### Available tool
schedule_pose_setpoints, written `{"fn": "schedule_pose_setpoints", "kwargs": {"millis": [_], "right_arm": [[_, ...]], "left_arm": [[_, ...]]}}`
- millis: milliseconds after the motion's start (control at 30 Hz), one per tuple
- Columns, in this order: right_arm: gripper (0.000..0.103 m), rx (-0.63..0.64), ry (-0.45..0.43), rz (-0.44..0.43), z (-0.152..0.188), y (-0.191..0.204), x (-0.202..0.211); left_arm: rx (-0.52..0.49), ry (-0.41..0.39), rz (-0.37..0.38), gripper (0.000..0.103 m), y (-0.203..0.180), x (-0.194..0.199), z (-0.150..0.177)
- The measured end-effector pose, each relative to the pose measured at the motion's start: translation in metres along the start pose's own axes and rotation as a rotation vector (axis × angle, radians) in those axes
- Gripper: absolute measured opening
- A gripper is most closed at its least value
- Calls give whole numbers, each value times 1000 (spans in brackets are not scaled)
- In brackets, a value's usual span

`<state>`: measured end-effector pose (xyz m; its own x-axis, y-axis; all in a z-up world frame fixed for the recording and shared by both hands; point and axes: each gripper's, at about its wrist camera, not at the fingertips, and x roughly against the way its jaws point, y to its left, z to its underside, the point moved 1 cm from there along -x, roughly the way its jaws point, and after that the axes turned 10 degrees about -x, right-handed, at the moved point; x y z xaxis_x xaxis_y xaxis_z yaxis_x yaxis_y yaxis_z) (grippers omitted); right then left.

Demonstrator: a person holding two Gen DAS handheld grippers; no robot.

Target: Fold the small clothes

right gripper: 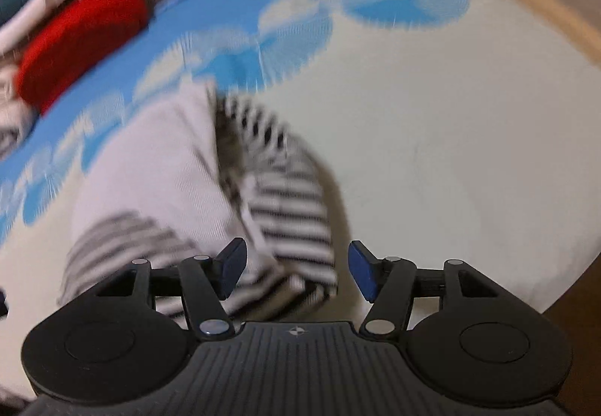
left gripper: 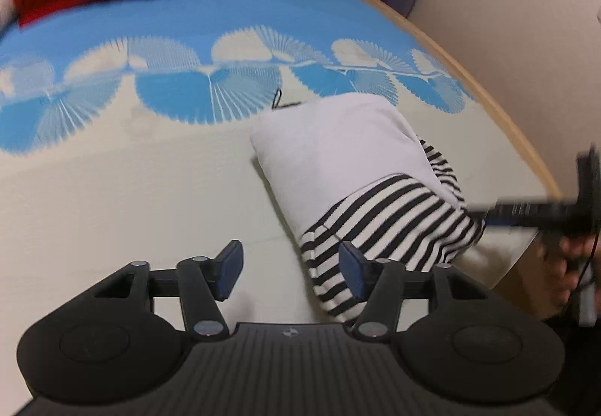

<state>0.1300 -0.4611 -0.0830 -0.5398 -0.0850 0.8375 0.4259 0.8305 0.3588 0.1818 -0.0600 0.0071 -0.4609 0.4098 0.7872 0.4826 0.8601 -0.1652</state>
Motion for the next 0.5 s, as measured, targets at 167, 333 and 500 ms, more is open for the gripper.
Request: {"fn": "schedule_pose_setpoints", "kwargs": {"millis": [167, 333, 500], "right_arm": [[64, 14, 115, 44, 12, -4, -20], [30, 6, 117, 52, 13, -4, -24], [7, 144, 107, 62, 21, 17, -26]], "left_arm": [[154, 11, 75, 83, 23, -50, -29], [282, 53, 92, 84, 41, -110, -48], [395, 66, 191, 89, 51, -155, -54]]}}
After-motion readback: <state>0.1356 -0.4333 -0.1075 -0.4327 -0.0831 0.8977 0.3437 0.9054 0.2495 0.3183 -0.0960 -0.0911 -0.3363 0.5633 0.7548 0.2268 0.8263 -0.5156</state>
